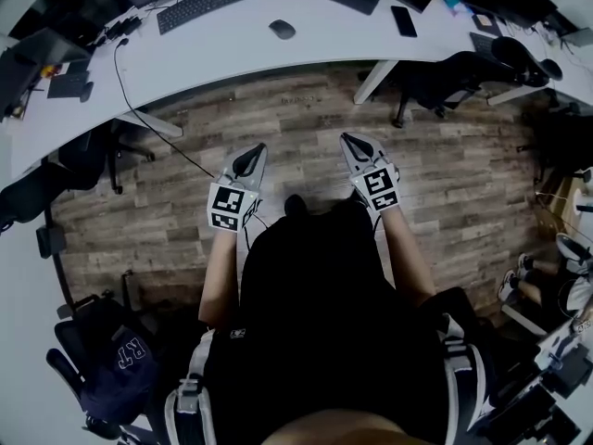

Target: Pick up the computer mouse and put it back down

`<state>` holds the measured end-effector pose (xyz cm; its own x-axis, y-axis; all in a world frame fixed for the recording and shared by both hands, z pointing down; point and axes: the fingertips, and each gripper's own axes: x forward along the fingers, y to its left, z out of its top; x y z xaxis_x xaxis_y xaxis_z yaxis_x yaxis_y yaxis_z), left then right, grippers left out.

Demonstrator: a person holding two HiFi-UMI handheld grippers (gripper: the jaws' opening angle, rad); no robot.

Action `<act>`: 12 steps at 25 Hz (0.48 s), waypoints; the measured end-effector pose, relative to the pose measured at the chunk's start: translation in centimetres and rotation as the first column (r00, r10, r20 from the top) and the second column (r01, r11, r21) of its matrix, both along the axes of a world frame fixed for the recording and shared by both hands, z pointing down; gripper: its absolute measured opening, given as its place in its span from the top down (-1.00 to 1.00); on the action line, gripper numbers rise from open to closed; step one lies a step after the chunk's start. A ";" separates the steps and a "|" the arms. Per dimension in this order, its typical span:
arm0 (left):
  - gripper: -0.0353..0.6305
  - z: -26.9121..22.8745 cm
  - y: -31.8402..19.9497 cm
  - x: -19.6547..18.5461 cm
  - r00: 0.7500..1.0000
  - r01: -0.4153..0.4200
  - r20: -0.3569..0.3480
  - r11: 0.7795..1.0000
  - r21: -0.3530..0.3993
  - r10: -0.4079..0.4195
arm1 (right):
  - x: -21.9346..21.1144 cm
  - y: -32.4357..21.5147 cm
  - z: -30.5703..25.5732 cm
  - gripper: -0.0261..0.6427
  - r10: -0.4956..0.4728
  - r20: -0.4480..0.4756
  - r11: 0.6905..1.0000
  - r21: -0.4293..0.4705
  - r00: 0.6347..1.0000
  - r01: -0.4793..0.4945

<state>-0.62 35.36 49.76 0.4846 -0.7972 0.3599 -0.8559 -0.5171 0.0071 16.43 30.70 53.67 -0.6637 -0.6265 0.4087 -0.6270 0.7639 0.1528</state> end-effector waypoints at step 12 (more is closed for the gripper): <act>0.55 -0.9 -1.3 -0.4 1.000 -0.017 -0.020 1.000 0.013 0.017 | -1.4 -0.9 -0.7 0.12 -0.025 0.015 1.000 0.005 1.000 0.025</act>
